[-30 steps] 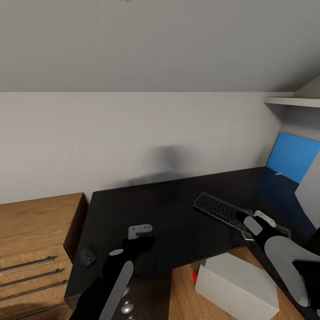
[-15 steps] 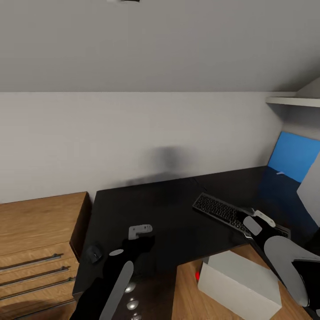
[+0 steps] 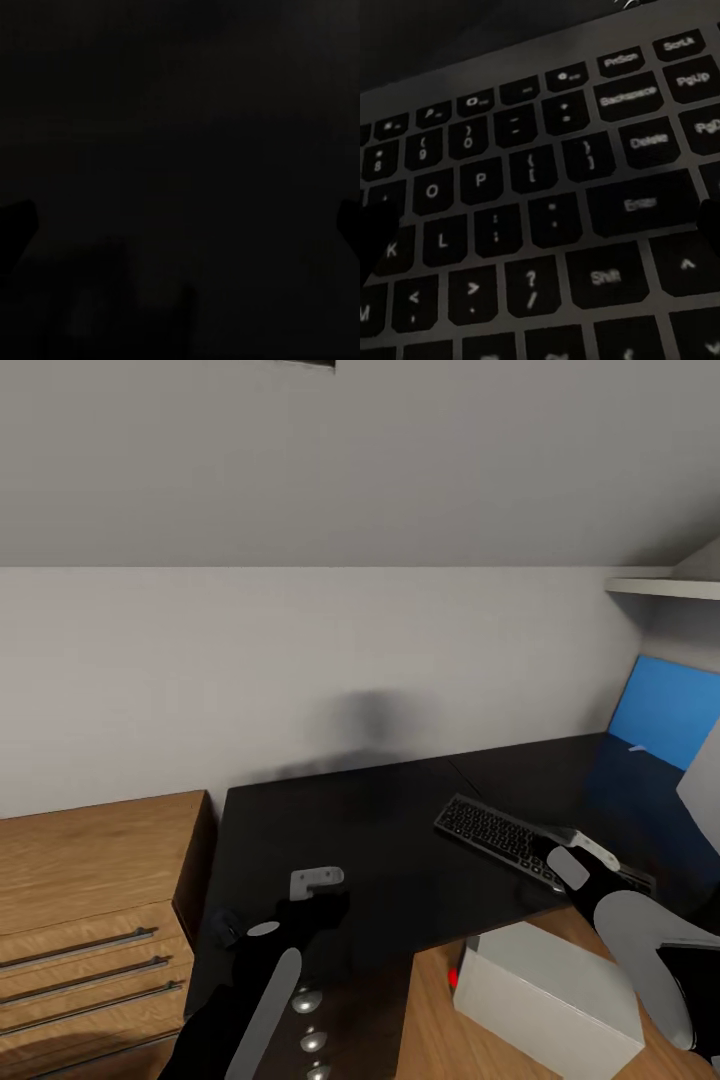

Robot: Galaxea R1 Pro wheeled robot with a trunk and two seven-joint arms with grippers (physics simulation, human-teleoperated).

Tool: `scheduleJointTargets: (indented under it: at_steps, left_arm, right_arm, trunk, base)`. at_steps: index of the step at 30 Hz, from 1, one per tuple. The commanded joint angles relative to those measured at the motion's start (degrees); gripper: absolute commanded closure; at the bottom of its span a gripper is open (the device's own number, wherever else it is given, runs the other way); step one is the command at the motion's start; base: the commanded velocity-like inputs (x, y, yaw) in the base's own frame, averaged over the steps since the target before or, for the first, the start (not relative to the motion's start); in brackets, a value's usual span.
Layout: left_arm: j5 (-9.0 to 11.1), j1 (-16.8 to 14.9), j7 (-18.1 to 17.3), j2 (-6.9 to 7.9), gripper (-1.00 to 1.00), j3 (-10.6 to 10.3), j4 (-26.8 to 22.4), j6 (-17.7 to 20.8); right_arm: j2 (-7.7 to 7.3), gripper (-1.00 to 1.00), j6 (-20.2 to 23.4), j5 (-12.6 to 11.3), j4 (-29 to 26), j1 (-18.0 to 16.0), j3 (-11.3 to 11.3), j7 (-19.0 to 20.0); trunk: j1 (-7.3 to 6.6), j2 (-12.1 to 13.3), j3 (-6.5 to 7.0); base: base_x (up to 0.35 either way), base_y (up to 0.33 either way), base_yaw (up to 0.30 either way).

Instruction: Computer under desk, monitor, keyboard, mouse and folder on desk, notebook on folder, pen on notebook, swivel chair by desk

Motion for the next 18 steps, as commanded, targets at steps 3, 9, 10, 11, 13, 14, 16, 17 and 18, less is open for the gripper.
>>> scheduleJointTargets:
  at_steps: [3, 9, 10, 11, 13, 14, 16, 17, 18]
  left_arm:
    - [0.58, -0.05, 0.56, -0.04, -1.0, -0.11, 0.18, 0.13]
    - [0.57, -0.05, 0.56, -0.08, -1.0, -0.15, 0.27, 0.13]
    - [0.57, -0.05, 0.56, -0.08, -1.0, -0.15, 0.27, 0.13]
    - [0.57, -0.05, 0.56, -0.08, -1.0, -0.17, 0.27, 0.13]
    - [0.57, -0.05, 0.56, -0.08, -1.0, -0.21, 0.27, 0.13]
    - [0.57, -0.05, 0.56, -0.08, -1.0, -0.23, 0.27, 0.13]
    - [0.57, -0.05, 0.56, -0.08, -1.0, -0.23, 0.27, 0.13]
    - [0.57, -0.05, 0.56, -0.08, -1.0, -0.24, 0.27, 0.13]
    - [0.57, -0.05, 0.56, -0.08, -1.0, -0.27, 0.27, 0.13]
  right_arm:
    - [0.0, -1.0, 0.42, -0.76, 1.62, 0.02, -0.58, -0.28]
    - [0.01, -1.0, 0.42, -0.72, 1.67, 0.02, -0.56, -0.22]
    - [0.04, -1.0, 0.42, -0.72, 1.68, 0.01, -0.57, -0.21]
    - [0.06, -1.0, 0.42, -0.72, 1.68, 0.03, -0.57, -0.2]
    - [0.04, -1.0, 0.42, -0.72, 1.69, 0.02, -0.58, -0.19]
    - [0.04, -1.0, 0.42, -0.72, 1.69, 0.01, -0.57, -0.19]
    - [0.06, -1.0, 0.42, -0.72, 1.7, 0.03, -0.53, -0.19]
    - [0.06, -1.0, 0.42, -0.72, 1.71, 0.03, -0.55, -0.19]
    - [0.07, -1.0, 0.42, -0.72, 1.71, 0.05, -0.53, -0.19]
  trunk:
    - [0.0, -0.03, -0.07]
    - [0.0, -0.03, -0.07]
    - [0.0, -0.03, -0.07]
    - [0.0, -0.03, -0.07]
    - [0.0, -0.03, -0.07]
    - [0.0, -0.03, -0.07]
    - [0.0, -0.03, -0.07]
    - [0.0, -0.03, -0.07]
    - [0.0, -0.03, -0.07]
  base:
    - [0.0, 0.141, 0.0]
    - [0.012, 0.128, 0.0]
    - [0.002, 0.017, 0.0]
    - [0.001, 0.009, 0.0]
    - [0.001, 0.004, 0.0]
    - [0.0, 0.002, 0.0]
    - [0.0, 0.011, 0.0]
    - [0.0, 0.102, 0.0]
    - [0.0, 0.174, 0.0]
